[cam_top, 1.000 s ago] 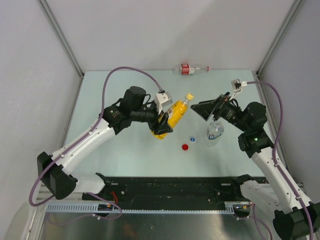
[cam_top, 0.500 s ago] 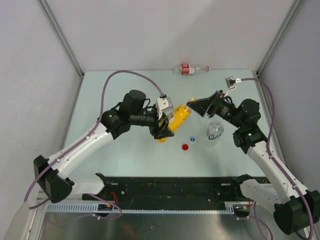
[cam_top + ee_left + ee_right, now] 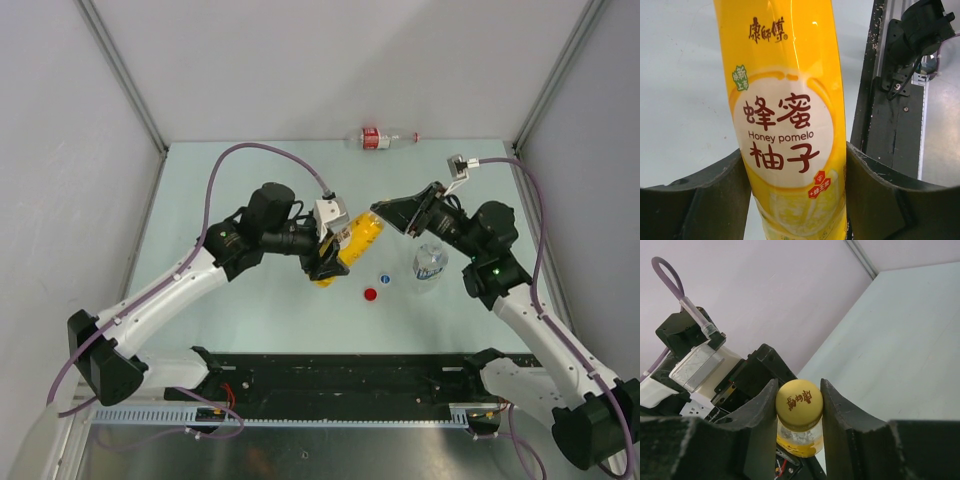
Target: Unscrew the bottle caps
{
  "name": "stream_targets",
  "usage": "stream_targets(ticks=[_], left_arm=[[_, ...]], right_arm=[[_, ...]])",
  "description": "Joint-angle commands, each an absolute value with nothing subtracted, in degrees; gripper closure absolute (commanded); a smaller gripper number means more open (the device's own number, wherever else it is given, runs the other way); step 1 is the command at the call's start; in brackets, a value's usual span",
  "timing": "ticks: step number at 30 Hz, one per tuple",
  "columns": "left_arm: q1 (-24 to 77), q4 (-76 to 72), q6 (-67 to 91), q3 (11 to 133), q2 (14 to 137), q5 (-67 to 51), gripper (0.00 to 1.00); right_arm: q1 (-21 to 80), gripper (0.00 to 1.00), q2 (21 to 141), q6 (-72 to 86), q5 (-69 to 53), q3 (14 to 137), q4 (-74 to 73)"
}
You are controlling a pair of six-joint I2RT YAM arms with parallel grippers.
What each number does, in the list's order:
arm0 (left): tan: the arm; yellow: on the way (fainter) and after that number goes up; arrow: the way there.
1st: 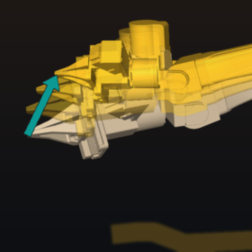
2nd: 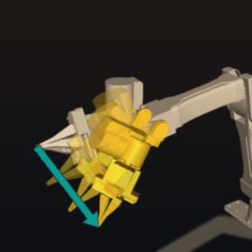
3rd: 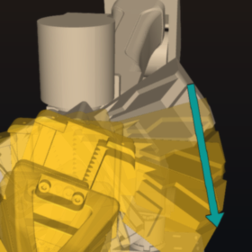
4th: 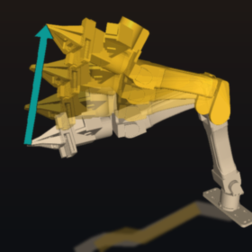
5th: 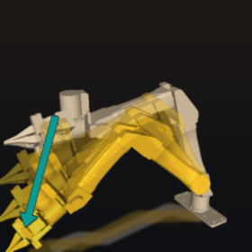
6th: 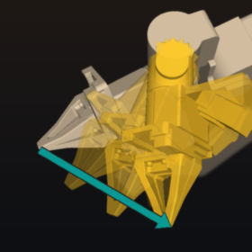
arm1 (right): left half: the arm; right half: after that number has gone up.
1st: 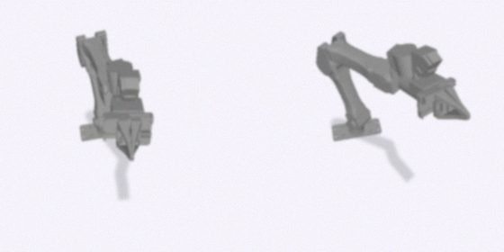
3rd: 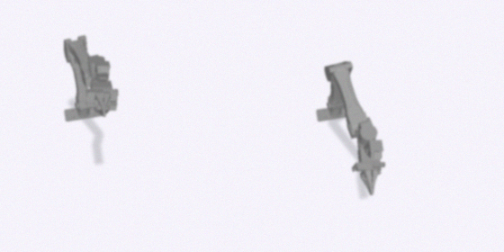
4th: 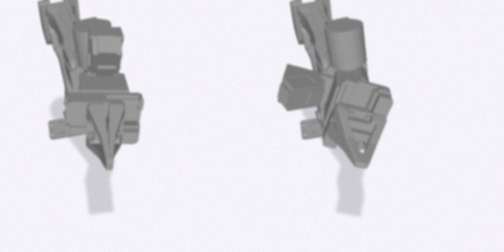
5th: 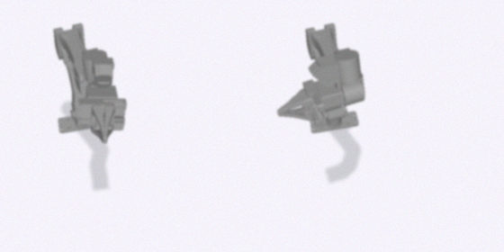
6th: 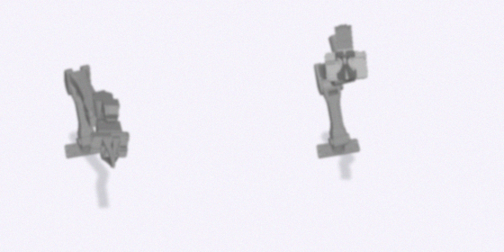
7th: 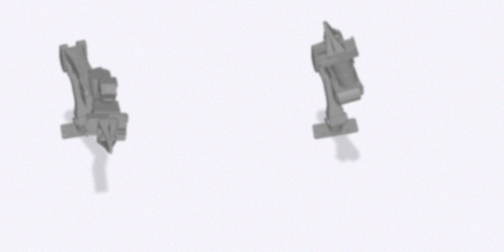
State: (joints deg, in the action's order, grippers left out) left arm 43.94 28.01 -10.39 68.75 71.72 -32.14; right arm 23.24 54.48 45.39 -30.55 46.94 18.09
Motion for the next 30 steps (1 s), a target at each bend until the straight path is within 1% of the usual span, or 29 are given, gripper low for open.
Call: stream_targets(ticks=[1, 3, 5, 10, 11, 12, 13, 17, 19, 20, 21, 22, 24, 27, 30], left_arm=[[44.4, 26.2, -10.4, 69.0, 71.9, -32.0, 0.3], [44.3, 26.2, -10.4, 68.9, 72.1, -31.8, 0.25], [44.4, 26.1, -10.4, 68.9, 72.0, -31.9, 0.23], [44.3, 26.1, -10.1, 69.0, 72.3, -32.1, 0.2], [44.4, 26.0, -10.1, 69.0, 72.3, -32.3, 0.21], [44.4, 26.0, -10.0, 68.9, 72.2, -32.5, 0.24], [44.4, 25.9, -10.1, 68.9, 72.0, -32.8, 0.29], [44.4, 25.8, -10.3, 68.8, 71.4, -32.8, 0.58], [44.3, 25.8, -10.4, 68.6, 71.0, -32.2, 0.67], [44.3, 25.8, -10.4, 68.6, 70.9, -31.8, 0.69], [44.3, 25.8, -10.5, 68.4, 70.7, -31.3, 0.7], [44.3, 25.9, -10.6, 68.3, 70.5, -30.7, 0.7], [44.4, 25.9, -10.8, 68.1, 70.1, -28.7, 0.71], [44.5, 25.9, -10.6, 67.7, 69.6, -23.7, 0.71], [45.5, 25.9, -10.9, 67.0, 68.7, -16.1, 0.71]], right_arm=[[24.5, 1.0, 50.8, 44.5, -26.0, 47.4, 18.3], [24.6, 1.0, 49.5, 44.2, -24.7, 47.4, 17.8], [24.7, 1.0, 48.4, 44.3, -23.9, 47.4, 17.5], [25.0, 1.0, 46.8, 44.9, -23.1, 47.2, 17.3], [25.1, 1.0, 46.8, 44.9, -23.0, 47.2, 17.3], [25.3, 1.0, 46.8, 44.9, -23.0, 47.1, 17.2], [25.3, 1.0, 46.9, 44.9, -23.0, 47.1, 16.9], [25.5, 1.0, 47.4, 44.2, -22.7, 47.0, 15.3], [25.4, 0.99, 47.4, 43.8, -22.4, 47.0, 14.1], [25.3, 0.96, 47.5, 43.6, -22.5, 47.1, 13.8], [25.1, 0.89, 47.5, 43.5, -22.7, 47.0, 13.7], [24.8, 0.81, 47.6, 43.5, -23.1, 47.0, 13.6], [24.1, 0.63, 47.6, 43.7, -24.0, 47.0, 13.8], [23.2, 0.36, 47.3, 44.1, -24.9, 47.1, 14.1], [22.5, 0.17, 47.0, 44.4, -25.0, 47.1, 14.0]])
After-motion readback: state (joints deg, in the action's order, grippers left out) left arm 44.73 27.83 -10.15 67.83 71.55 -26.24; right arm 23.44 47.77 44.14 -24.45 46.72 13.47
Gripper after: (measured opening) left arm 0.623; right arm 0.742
